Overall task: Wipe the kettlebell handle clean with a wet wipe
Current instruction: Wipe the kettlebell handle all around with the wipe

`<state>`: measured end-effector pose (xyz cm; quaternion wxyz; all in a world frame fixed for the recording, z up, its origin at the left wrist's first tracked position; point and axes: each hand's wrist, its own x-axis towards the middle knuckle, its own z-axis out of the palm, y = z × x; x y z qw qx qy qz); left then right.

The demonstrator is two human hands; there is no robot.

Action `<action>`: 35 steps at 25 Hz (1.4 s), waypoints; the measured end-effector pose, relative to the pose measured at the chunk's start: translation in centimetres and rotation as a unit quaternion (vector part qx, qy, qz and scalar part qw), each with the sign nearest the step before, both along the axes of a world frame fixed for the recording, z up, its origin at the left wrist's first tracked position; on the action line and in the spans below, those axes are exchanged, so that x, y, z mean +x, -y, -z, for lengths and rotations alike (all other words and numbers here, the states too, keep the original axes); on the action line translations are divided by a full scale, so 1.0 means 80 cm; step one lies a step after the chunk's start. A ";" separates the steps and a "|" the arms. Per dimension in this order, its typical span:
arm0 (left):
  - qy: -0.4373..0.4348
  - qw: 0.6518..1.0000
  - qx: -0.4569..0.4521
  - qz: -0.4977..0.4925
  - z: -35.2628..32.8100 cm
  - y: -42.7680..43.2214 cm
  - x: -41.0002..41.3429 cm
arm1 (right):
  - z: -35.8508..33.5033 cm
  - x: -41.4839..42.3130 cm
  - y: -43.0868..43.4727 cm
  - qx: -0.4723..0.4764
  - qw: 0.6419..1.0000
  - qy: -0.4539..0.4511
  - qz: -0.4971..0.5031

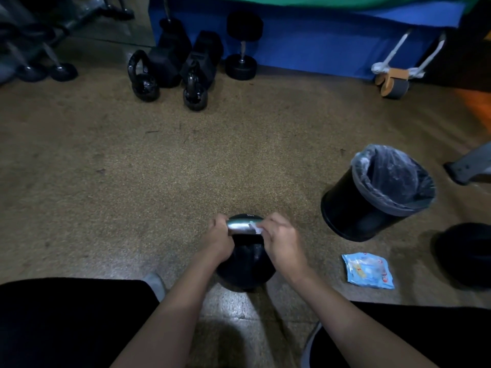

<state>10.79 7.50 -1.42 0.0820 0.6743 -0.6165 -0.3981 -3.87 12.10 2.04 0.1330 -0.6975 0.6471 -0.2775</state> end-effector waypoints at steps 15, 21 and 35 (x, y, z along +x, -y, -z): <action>0.023 1.000 0.010 0.000 0.001 0.001 0.000 | 0.013 0.006 -0.007 -0.021 0.999 -0.030 0.000; 0.013 1.000 0.007 0.000 0.000 0.000 0.000 | 0.023 -0.006 -0.006 -0.015 0.996 -0.088 -0.023; -0.004 1.000 0.010 -0.002 -0.002 -0.002 0.000 | 0.015 -0.003 0.001 -0.028 0.999 -0.011 0.014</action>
